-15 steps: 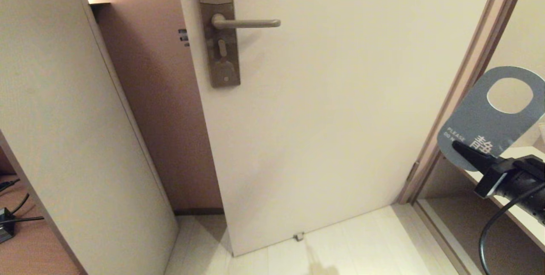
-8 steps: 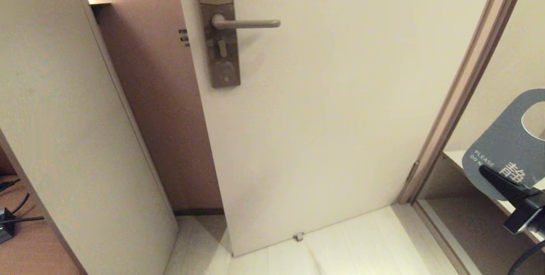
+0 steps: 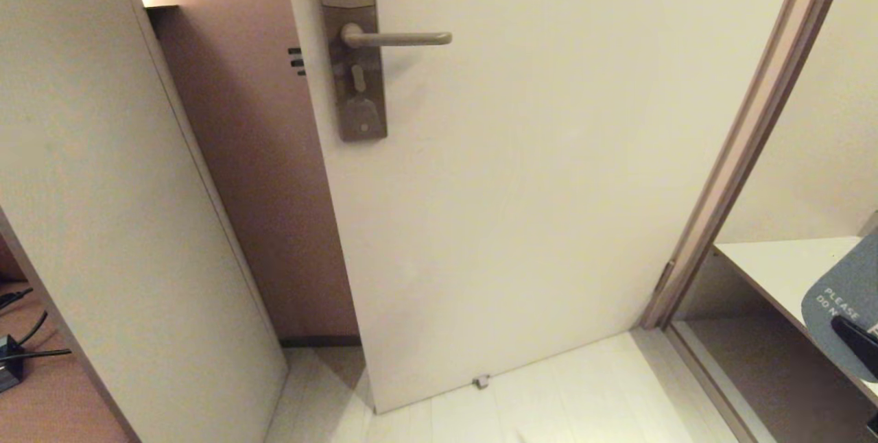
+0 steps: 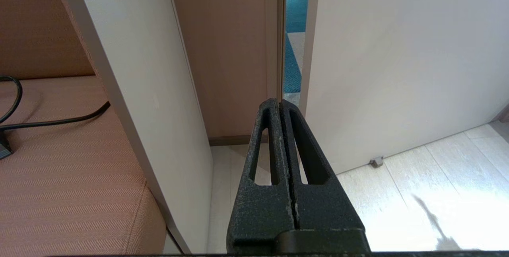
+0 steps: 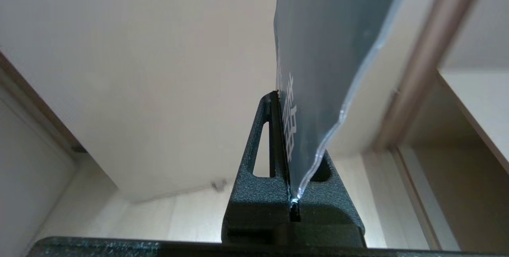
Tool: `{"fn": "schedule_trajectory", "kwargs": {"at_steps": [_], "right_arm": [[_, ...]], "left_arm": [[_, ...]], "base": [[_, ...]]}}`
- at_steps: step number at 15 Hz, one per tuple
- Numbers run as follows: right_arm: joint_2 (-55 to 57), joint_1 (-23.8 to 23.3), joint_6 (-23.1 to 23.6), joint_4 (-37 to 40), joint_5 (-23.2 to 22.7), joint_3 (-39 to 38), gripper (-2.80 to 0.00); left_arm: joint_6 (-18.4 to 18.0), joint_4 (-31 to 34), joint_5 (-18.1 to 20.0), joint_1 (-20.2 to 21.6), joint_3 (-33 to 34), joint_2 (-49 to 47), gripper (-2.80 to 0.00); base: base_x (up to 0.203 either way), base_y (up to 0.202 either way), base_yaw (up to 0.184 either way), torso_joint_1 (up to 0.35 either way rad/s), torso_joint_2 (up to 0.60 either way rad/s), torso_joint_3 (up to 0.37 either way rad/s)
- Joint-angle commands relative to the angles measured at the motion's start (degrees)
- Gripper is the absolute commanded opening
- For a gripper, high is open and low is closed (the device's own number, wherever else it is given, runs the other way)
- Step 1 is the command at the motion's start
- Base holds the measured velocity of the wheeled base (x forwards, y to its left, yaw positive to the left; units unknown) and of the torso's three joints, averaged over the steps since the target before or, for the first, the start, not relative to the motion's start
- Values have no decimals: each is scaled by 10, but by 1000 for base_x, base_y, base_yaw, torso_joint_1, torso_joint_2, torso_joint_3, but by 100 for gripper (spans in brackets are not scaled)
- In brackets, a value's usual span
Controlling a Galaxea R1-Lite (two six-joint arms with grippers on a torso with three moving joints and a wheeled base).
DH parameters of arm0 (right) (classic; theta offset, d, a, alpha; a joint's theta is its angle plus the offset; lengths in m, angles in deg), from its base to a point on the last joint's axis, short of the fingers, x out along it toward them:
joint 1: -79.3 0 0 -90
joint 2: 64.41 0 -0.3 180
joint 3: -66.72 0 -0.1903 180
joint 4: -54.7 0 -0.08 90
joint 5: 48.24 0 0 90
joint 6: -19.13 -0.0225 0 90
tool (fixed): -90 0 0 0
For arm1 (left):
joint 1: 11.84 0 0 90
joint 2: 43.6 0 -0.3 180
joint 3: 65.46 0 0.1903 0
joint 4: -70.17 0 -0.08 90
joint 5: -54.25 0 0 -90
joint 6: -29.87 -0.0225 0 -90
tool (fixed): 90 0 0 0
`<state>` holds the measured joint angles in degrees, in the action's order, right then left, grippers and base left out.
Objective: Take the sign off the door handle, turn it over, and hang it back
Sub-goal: Hang the sign back with the other side facing out
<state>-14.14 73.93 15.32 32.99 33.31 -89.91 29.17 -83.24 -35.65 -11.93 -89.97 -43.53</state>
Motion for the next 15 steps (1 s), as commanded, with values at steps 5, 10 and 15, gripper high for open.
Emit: {"fn": "schedule_trajectory", "kwargs": {"at_steps": [5,10,15], "right_arm": [[-211,27,2,228,44,0,-280],[-383,44,14,396,64,1,-280],[-446,57,20,421,74,2,-280]], "left_arm": [[0,0,0,0,0,-1,-280],[0,0,0,0,0,-1,-280],[0,0,0,0,0,-1,-280]], "base": [[0,0,0,0,0,0],[0,0,0,0,0,0],[0,0,0,0,0,0]]}}
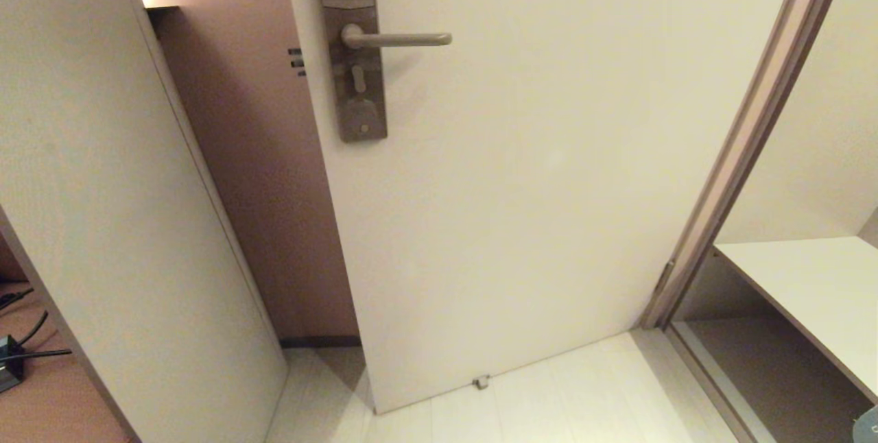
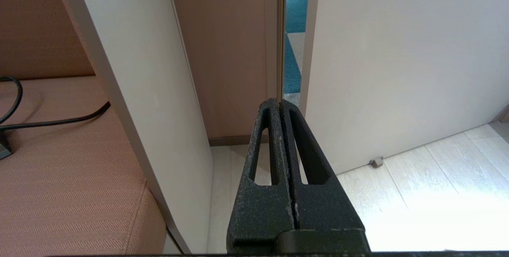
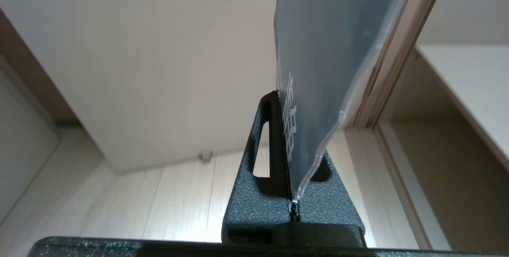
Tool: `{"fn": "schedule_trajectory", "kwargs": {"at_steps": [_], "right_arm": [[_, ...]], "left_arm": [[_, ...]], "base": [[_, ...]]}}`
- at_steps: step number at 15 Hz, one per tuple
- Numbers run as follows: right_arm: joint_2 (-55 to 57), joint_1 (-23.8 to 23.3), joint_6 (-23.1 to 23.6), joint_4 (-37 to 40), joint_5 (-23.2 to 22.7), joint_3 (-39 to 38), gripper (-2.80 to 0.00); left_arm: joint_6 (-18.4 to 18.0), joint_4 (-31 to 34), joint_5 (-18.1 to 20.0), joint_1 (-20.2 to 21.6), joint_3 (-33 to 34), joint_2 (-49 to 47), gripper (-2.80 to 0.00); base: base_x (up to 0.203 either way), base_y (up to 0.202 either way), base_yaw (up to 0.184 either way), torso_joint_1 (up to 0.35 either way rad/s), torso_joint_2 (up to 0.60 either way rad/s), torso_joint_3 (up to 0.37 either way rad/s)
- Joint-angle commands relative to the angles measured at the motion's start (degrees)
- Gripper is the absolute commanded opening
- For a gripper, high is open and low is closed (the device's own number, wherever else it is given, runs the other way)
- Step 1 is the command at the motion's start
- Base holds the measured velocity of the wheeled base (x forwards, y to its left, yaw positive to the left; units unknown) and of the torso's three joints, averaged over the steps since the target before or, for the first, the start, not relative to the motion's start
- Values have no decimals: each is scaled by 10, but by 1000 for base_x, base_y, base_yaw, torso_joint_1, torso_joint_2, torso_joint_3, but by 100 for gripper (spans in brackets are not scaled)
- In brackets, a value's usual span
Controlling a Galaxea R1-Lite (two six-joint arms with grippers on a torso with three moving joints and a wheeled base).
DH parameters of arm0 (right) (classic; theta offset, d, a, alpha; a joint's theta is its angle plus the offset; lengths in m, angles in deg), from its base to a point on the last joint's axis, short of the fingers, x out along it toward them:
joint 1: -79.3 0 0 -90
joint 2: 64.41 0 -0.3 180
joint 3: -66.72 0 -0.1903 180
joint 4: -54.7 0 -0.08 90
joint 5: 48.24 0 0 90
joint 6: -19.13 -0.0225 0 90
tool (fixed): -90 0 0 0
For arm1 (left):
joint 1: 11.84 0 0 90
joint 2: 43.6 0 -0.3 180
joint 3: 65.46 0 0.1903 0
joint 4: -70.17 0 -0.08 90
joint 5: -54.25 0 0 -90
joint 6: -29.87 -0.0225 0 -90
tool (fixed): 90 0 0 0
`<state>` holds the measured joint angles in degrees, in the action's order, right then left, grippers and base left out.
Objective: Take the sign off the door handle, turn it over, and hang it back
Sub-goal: Hang the sign back with the other side facing out
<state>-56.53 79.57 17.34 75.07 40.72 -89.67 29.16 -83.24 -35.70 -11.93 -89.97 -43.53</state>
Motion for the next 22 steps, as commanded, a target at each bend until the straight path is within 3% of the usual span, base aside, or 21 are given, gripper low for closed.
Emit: {"fn": "schedule_trajectory", "kwargs": {"at_steps": [1,4,22], "right_arm": [[-29,0,-1,0,1,0,-280],[-53,0,6,6,26,-2,-280],[-79,-1,7,25,26,-2,-280]], "left_arm": [[0,0,0,0,0,-1,-280],[0,0,0,0,0,-1,-280],[1,0,0,0,0,-1,-280]], "base": [[0,0,0,0,0,0],[0,0,0,0,0,0],[0,0,0,0,0,0]]}}
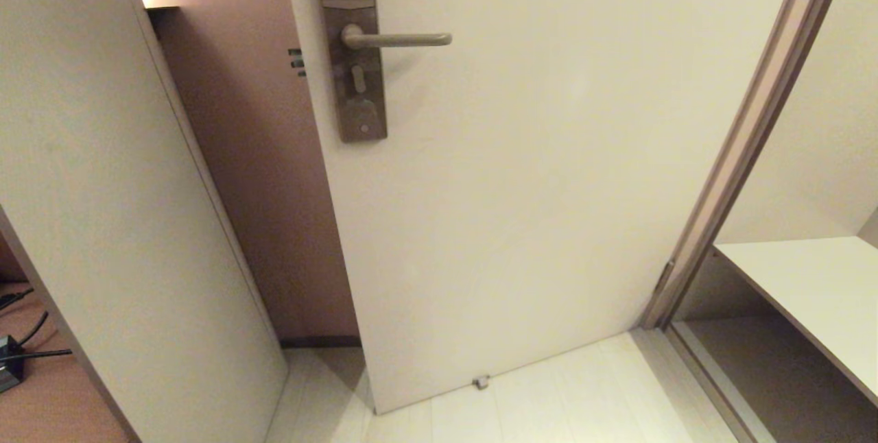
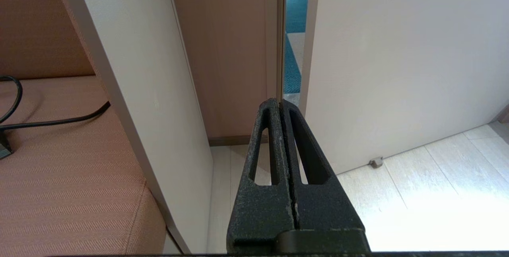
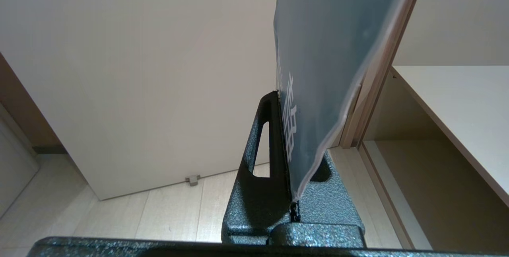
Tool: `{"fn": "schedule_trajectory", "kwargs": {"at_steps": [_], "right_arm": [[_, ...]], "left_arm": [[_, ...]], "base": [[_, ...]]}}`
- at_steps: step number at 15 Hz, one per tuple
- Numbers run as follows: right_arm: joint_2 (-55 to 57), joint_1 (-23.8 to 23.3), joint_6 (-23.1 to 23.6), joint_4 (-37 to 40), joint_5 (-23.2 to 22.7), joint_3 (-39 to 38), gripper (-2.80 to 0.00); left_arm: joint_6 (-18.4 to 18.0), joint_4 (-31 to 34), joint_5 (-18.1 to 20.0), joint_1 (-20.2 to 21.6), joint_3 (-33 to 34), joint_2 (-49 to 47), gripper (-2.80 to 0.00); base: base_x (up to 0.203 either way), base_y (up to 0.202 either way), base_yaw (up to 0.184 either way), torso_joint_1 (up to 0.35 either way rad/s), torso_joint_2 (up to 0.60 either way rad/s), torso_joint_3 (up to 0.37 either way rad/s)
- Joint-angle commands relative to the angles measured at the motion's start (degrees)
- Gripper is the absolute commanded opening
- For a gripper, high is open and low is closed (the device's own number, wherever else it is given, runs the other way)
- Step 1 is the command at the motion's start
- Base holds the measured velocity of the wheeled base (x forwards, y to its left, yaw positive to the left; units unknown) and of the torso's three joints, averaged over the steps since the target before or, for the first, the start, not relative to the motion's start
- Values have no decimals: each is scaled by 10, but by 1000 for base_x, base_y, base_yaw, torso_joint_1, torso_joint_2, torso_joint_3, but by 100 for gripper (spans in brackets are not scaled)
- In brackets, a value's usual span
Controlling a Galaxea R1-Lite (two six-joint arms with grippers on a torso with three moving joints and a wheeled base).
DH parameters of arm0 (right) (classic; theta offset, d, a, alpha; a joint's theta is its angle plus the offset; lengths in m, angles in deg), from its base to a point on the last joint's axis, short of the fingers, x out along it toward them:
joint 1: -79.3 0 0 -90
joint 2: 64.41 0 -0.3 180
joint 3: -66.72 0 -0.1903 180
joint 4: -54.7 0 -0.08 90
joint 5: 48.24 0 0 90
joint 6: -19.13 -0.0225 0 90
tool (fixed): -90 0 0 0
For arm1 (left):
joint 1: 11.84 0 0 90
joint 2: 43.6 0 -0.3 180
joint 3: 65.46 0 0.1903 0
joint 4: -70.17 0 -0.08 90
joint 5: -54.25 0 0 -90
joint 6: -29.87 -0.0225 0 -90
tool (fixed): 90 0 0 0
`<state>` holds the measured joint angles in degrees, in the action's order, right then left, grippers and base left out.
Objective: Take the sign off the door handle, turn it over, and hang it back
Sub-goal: Hang the sign back with the other side facing out
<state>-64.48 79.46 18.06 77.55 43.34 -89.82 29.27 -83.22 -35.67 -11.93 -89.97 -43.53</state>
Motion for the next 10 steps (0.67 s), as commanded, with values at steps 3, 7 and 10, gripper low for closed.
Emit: {"fn": "schedule_trajectory", "kwargs": {"at_steps": [3,7,10], "right_arm": [[1,0,0,0,0,-1,-280],[1,0,0,0,0,0,-280],[1,0,0,0,0,0,-280]], "left_arm": [[-1,0,-1,0,0,-1,-280],[0,0,-1,0,0,-1,-280],[0,0,-1,0,0,-1,-280]], "base": [[0,0,0,0,0,0],[0,0,0,0,0,0],[0,0,0,0,0,0]]}}
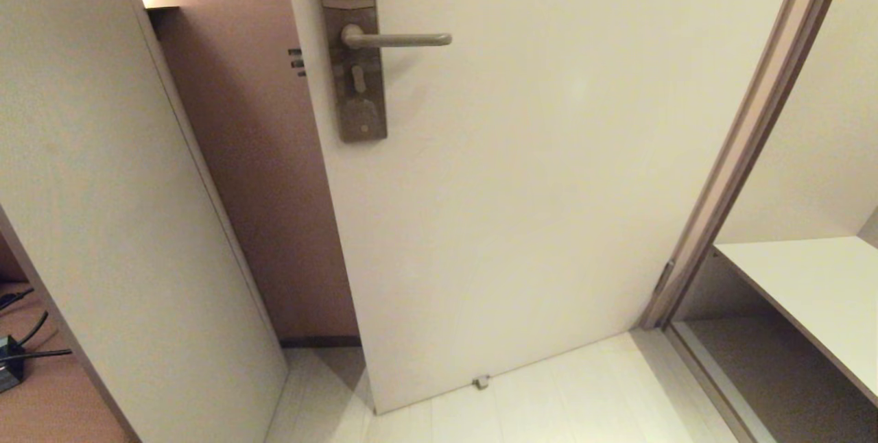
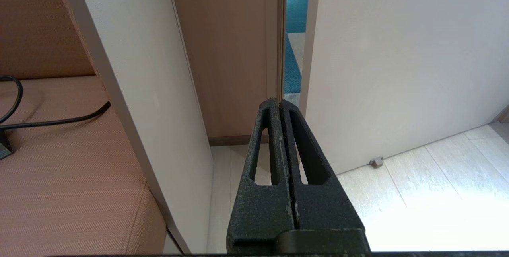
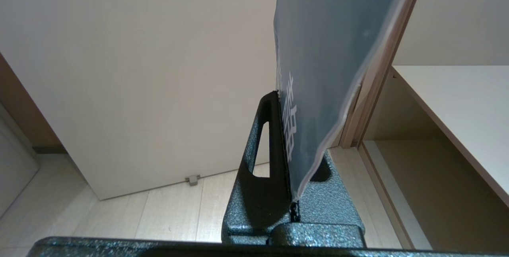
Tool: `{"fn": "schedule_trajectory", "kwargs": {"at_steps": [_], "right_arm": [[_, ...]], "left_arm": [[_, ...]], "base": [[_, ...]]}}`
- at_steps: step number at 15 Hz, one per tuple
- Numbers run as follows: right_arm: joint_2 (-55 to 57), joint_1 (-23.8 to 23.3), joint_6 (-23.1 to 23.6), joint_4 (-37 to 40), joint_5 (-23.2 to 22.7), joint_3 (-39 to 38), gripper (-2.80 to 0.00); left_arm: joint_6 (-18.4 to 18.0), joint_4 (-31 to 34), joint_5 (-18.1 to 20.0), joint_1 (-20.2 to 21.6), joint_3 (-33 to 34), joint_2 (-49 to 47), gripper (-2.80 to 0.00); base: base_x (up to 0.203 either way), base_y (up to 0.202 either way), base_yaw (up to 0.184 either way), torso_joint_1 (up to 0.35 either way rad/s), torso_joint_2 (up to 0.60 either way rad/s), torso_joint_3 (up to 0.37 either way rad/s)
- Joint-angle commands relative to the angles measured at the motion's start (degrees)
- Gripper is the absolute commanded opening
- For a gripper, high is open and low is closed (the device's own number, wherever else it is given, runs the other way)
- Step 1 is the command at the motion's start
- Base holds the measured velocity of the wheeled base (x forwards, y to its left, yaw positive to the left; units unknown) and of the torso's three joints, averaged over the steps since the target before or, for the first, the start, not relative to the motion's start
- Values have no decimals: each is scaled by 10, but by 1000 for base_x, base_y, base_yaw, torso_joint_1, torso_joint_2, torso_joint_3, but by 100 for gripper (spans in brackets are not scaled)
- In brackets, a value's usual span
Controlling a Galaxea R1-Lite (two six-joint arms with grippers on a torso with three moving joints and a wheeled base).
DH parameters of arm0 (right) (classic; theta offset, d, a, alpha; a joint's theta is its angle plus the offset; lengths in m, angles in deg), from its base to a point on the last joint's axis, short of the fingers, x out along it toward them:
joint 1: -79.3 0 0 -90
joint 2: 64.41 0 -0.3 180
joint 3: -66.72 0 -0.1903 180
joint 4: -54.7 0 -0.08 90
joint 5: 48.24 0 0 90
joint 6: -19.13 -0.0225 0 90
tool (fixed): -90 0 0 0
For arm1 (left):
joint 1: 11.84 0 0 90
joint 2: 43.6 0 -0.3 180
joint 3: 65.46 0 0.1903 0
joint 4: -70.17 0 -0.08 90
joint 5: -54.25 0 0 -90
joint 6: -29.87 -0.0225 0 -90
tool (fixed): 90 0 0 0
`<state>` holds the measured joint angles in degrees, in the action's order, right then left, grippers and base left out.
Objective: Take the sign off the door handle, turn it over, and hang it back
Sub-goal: Hang the sign back with the other side facing out
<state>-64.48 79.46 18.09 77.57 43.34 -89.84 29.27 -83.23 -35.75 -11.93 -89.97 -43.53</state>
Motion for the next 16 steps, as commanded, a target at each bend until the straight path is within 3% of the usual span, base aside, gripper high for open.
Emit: {"fn": "schedule_trajectory", "kwargs": {"at_steps": [1,16], "right_arm": [[1,0,0,0,0,0,-280],[1,0,0,0,0,0,-280]], "left_arm": [[0,0,0,0,0,-1,-280],[-1,0,1,0,-1,-1,-280]], "base": [[0,0,0,0,0,0],[0,0,0,0,0,0]]}}
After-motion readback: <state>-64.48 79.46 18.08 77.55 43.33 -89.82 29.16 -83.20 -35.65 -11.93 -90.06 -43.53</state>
